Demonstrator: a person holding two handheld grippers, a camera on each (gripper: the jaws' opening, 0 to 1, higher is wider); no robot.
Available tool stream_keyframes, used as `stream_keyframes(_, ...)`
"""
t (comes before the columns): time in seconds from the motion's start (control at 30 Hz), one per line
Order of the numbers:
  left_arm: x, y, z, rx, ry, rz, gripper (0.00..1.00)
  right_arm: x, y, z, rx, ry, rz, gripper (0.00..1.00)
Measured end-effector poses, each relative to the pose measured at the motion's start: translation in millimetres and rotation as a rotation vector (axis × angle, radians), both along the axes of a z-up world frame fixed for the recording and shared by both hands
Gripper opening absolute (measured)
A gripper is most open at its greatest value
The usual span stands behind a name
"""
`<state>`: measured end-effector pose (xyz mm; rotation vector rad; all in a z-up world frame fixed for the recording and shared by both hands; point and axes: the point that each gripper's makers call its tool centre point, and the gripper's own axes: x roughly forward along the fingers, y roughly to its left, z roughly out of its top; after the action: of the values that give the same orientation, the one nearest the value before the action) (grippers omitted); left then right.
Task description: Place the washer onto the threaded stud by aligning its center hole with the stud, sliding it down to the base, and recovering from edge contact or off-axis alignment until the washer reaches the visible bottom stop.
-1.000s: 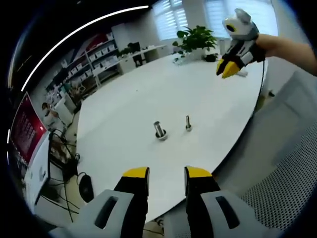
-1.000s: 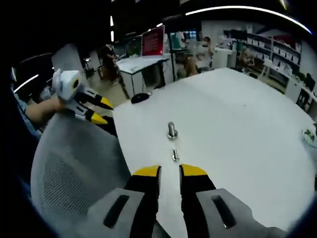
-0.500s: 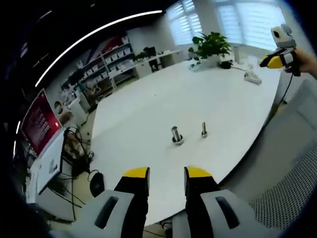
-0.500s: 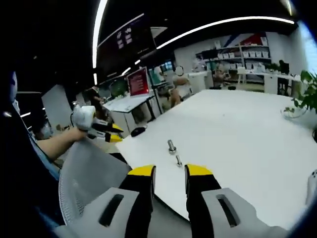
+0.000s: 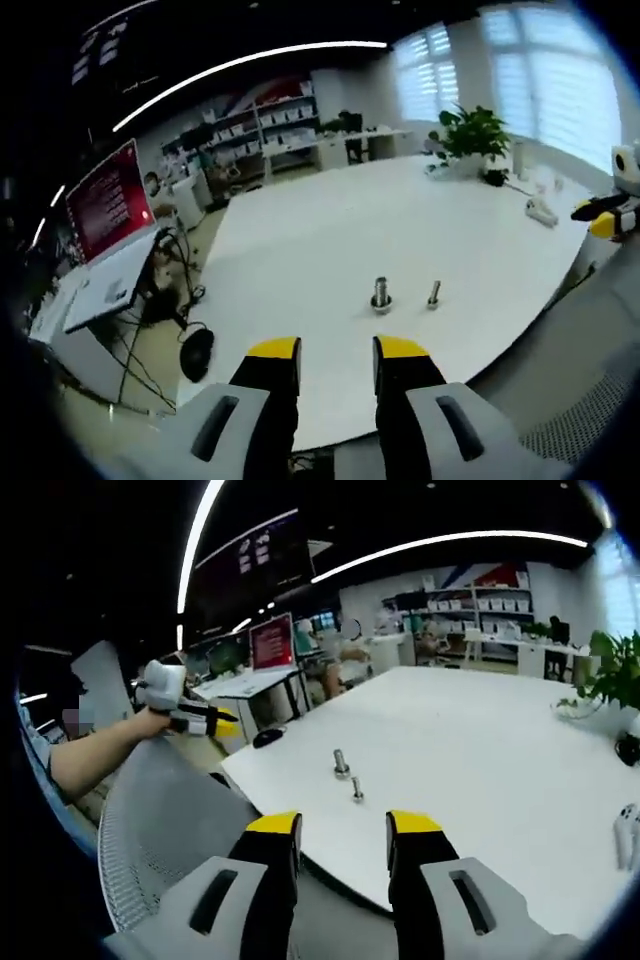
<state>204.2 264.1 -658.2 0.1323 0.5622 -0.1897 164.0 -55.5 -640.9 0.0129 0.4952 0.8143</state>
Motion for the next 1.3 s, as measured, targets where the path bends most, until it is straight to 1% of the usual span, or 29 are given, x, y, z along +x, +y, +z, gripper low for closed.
stream_keyframes(0.03, -0.5, 2, -0.8, -0.028, -0.009, 0.013, 0.26, -4, 6, -0.7, 0.023, 0.012, 0.009, 0.36)
stream_keyframes(0.07, -2.4, 2, -2.4, -0.093, -0.011, 0.033, 0.26, -8, 13, -3.1, 0.033, 0.019, 0.024, 0.36)
stream_keyframes(0.1, -4.6, 2, -4.5, -0.141, 0.003, 0.051, 0.26, -8, 16, -6.8, 0.029, 0.030, 0.027, 0.36)
stream_keyframes(0.13, -5.6, 3, -5.5, -0.167, -0.001, 0.060, 0.26, -9, 19, -10.6, 0.023, 0.038, 0.034, 0.36)
stream_keyframes(0.2, -10.6, 3, -9.9, -0.238, 0.011, 0.077, 0.24, -14, 28, -18.7, 0.034, 0.090, 0.060, 0.36)
stream_keyframes(0.23, -14.1, -1, -11.1, -0.272, 0.025, 0.083, 0.24, -14, 29, -21.1, 0.004, 0.088, 0.065, 0.36)
stream_keyframes(0.27, -15.7, 0, -12.4, -0.287, 0.034, 0.101, 0.25, -14, 28, -22.4, -0.029, 0.070, 0.073, 0.36)
stream_keyframes(0.3, -12.0, 7, -12.1, -0.274, 0.020, 0.109, 0.25, -12, 26, -24.4, -0.041, 0.070, 0.066, 0.35)
stream_keyframes(0.37, -10.2, 6, -11.9, -0.271, 0.019, 0.112, 0.25, -12, 26, -25.5, -0.028, 0.090, 0.069, 0.34)
stream_keyframes(0.4, -10.7, 4, -14.1, -0.249, 0.030, 0.100, 0.24, -14, 27, -25.7, -0.012, 0.105, 0.077, 0.34)
stream_keyframes(0.47, -12.1, 5, -16.3, -0.190, 0.033, 0.075, 0.22, -15, 28, -26.5, -0.013, 0.111, 0.080, 0.33)
stream_keyframes(0.5, -12.7, 5, -16.4, -0.172, 0.030, 0.065, 0.17, -16, 28, -26.3, -0.008, 0.113, 0.082, 0.33)
stream_keyframes(0.57, -12.0, 6, -14.5, -0.179, 0.018, 0.069, 0.14, -15, 28, -24.1, 0.016, 0.107, 0.085, 0.33)
stream_keyframes(0.6, -10.0, 7, -12.6, -0.205, 0.009, 0.084, 0.15, -15, 28, -24.4, 0.030, 0.118, 0.083, 0.33)
stream_keyframes(0.67, -10.2, 7, -13.8, -0.238, 0.021, 0.101, 0.18, -15, 29, -23.9, 0.045, 0.123, 0.081, 0.33)
stream_keyframes(0.8, -11.1, 5, -15.2, -0.225, 0.028, 0.091, 0.18, -14, 29, -21.8, 0.052, 0.108, 0.077, 0.33)
stream_keyframes(0.9, -13.1, 2, -20.0, -0.216, 0.056, 0.079, 0.18, -16, 30, -21.6, 0.061, 0.113, 0.088, 0.33)
stream_keyframes(1.0, -14.5, 2, -21.9, -0.198, 0.068, 0.068, 0.16, -18, 33, -22.4, 0.053, 0.120, 0.109, 0.33)
stream_keyframes(1.07, -14.6, 3, -22.3, -0.195, 0.069, 0.066, 0.16, -18, 33, -22.5, 0.051, 0.120, 0.115, 0.33)
stream_keyframes(1.13, -17.8, -3, -20.3, -0.196, 0.070, 0.064, 0.16, -18, 33, -22.4, 0.051, 0.119, 0.116, 0.33)
stream_keyframes(1.23, -19.1, -5, -20.7, -0.195, 0.074, 0.070, 0.16, -19, 33, -21.3, 0.053, 0.109, 0.120, 0.33)
stream_keyframes(1.27, -19.4, -5, -20.7, -0.194, 0.074, 0.073, 0.16, -18, 32, -22.0, 0.049, 0.111, 0.113, 0.33)
stream_keyframes(1.3, -19.7, -4, -20.7, -0.195, 0.074, 0.074, 0.16, -19, 32, -24.4, 0.040, 0.126, 0.112, 0.33)
